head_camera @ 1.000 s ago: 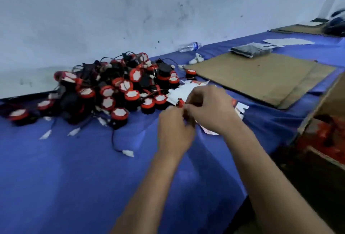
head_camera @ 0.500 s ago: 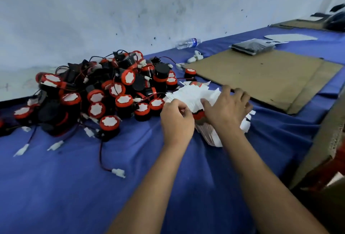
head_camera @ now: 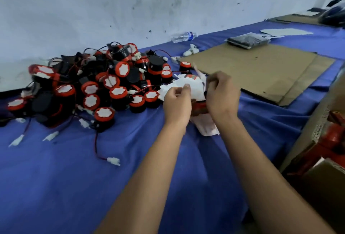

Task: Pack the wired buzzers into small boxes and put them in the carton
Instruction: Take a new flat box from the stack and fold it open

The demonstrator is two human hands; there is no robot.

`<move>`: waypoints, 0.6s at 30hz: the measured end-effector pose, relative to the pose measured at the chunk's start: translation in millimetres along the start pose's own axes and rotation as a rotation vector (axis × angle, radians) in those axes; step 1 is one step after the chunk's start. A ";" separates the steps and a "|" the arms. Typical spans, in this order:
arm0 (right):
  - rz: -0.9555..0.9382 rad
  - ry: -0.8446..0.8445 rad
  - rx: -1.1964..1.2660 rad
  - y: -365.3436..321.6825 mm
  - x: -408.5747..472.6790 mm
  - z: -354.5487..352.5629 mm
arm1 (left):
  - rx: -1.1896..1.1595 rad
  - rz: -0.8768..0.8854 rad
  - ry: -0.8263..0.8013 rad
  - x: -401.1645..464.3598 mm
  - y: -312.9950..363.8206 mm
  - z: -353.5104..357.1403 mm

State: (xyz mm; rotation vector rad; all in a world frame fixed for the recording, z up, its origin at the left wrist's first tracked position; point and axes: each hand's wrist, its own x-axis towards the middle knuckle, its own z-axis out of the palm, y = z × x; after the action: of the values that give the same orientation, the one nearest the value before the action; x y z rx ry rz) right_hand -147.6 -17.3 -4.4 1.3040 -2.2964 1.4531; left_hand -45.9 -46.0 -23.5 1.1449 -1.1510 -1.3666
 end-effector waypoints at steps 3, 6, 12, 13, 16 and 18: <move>-0.403 -0.055 0.324 -52.6 -30.1 3.3 | -0.486 -0.213 -0.157 -15.3 17.8 -64.0; -0.604 -0.376 0.531 -95.9 -77.4 24.1 | -0.727 -0.205 -0.192 -32.2 24.8 -150.2; -0.540 -0.849 0.822 -147.4 -167.6 76.9 | -0.599 -0.169 0.010 -85.3 13.1 -298.8; -0.497 -0.910 0.860 -154.7 -178.0 83.4 | -0.516 -0.156 0.054 -93.0 8.6 -318.2; -0.268 -0.963 0.970 -165.8 -199.7 101.9 | -0.332 -0.115 0.209 -102.9 -5.8 -351.2; -0.305 -0.782 0.805 -161.2 -203.5 110.9 | -0.204 -0.048 0.331 -99.9 -10.8 -357.3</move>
State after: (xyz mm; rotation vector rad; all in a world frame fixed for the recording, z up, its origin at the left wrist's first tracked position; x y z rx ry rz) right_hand 129.3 -9.9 -58.2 2.6977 -1.6607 2.0958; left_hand 315.2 28.2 -66.2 1.2012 -0.7356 -1.2417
